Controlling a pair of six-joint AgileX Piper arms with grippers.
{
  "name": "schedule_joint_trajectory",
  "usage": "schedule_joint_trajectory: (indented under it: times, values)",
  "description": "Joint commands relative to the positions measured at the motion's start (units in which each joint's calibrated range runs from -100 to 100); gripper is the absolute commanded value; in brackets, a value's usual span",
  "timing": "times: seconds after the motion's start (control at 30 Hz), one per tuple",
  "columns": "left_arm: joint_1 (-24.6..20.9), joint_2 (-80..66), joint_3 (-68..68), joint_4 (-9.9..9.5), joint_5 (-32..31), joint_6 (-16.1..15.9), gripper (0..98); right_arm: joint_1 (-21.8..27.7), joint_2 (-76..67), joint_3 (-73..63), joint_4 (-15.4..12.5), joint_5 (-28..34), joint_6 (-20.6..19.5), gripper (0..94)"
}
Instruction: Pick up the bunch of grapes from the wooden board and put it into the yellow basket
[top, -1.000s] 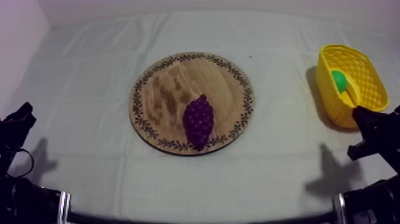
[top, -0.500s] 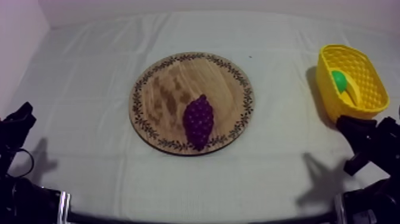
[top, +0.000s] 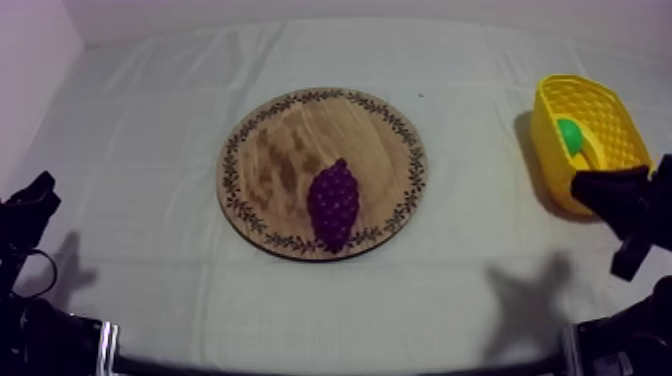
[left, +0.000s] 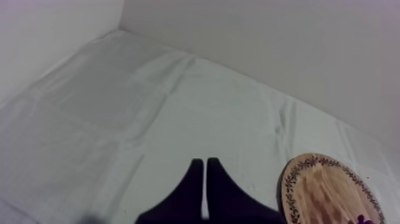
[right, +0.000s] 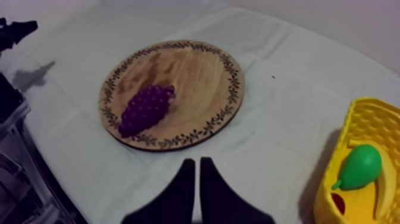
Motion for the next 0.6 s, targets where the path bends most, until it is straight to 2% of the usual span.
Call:
schedule_joint_trajectory:
  times: [0.0,0.33,0.57]
  values:
    - [0.0,0.0,0.0,0.01,0.0,0.0,0.0,0.0,8.1,-10.9,-0.2,2.6,0.5,0.5]
    - [0.0,0.0,0.0,0.01,0.0,0.0,0.0,1.3,36.7,-40.8,-1.5,21.1,-2.4,0.3]
    - [0.0,0.0,0.0,0.01,0.0,0.0,0.0,0.2,53.4,-55.1,-3.0,30.5,-5.3,0.6]
